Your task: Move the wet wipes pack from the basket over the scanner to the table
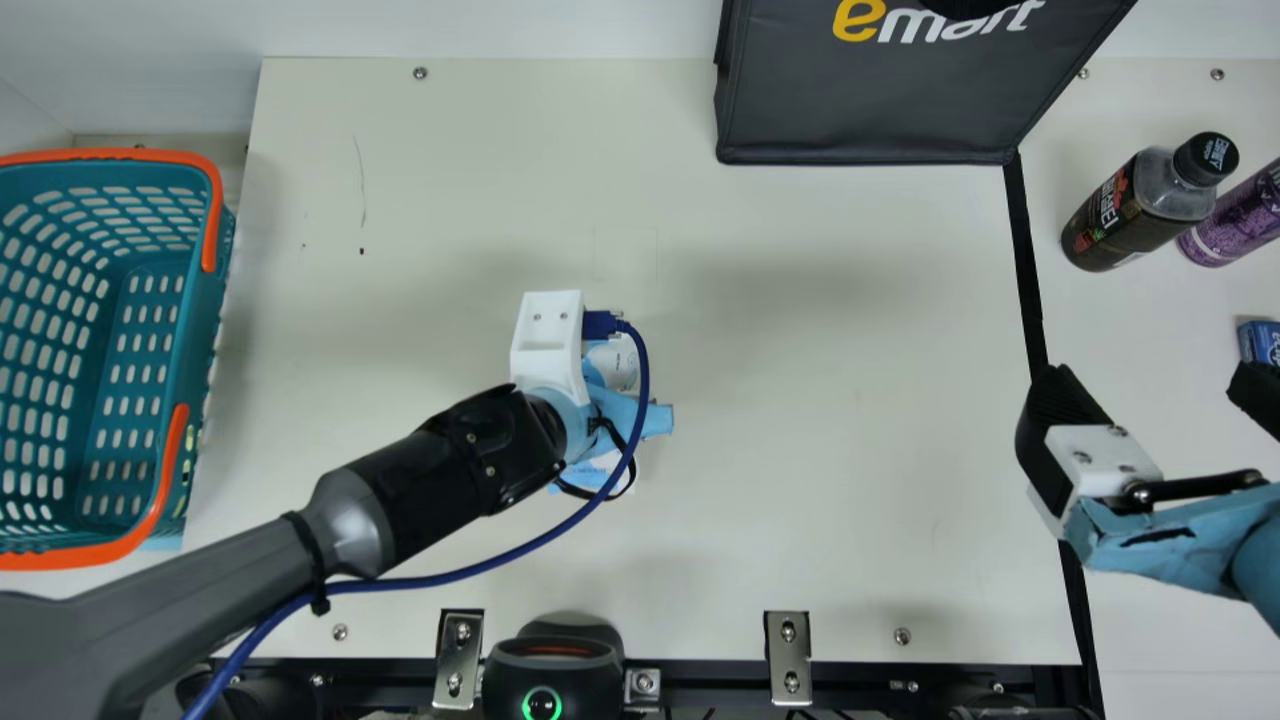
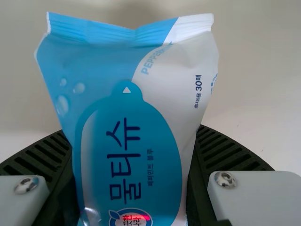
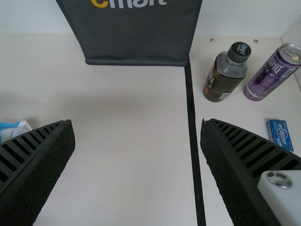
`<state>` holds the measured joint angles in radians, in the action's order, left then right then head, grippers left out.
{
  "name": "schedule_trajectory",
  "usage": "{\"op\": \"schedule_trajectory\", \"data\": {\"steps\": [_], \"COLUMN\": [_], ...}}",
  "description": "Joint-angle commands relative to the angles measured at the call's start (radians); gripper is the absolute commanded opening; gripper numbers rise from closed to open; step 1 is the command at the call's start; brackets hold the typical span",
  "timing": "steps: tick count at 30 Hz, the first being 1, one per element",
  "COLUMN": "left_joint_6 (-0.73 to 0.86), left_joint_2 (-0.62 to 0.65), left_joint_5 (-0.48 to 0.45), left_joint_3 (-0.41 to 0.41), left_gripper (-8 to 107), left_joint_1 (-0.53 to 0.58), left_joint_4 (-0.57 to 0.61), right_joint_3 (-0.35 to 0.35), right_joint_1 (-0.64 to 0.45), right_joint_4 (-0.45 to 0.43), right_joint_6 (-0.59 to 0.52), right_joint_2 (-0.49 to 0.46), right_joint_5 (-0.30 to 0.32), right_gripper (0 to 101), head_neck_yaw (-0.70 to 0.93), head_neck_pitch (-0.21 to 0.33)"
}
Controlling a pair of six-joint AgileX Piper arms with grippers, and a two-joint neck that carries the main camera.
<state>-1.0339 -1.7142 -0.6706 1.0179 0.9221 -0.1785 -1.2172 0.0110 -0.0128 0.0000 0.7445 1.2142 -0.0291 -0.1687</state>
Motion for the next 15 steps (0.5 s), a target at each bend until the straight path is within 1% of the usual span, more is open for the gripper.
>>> {"op": "schedule_trajectory", "data": {"steps": [1,8,15], "left_joint_6": [0.061,0.199,0.288], "left_joint_2": [-0.001,-0.006,-0.014], "left_joint_5": [-0.029,-0.142,-0.243], "left_joint_3": [0.008,0.053,0.092], "left_gripper": [-8,-8,-8], "left_joint_1": [-0.003,-0.028,-0.054], "left_joint_4": [0.062,0.198,0.289], "right_joint_3": [0.0,0.0,0.0], "right_joint_1": [0.0,0.0,0.0], "right_joint_4": [0.0,0.0,0.0], "right_joint_6": [0.0,0.0,0.0], "right_joint_2": [0.0,0.0,0.0], "right_joint_5": [0.0,0.0,0.001], "right_gripper": [95,95,95], "head_neck_yaw": [0.002,0.002,0.002], "head_neck_pitch": [0.03,0.03,0.03]}}
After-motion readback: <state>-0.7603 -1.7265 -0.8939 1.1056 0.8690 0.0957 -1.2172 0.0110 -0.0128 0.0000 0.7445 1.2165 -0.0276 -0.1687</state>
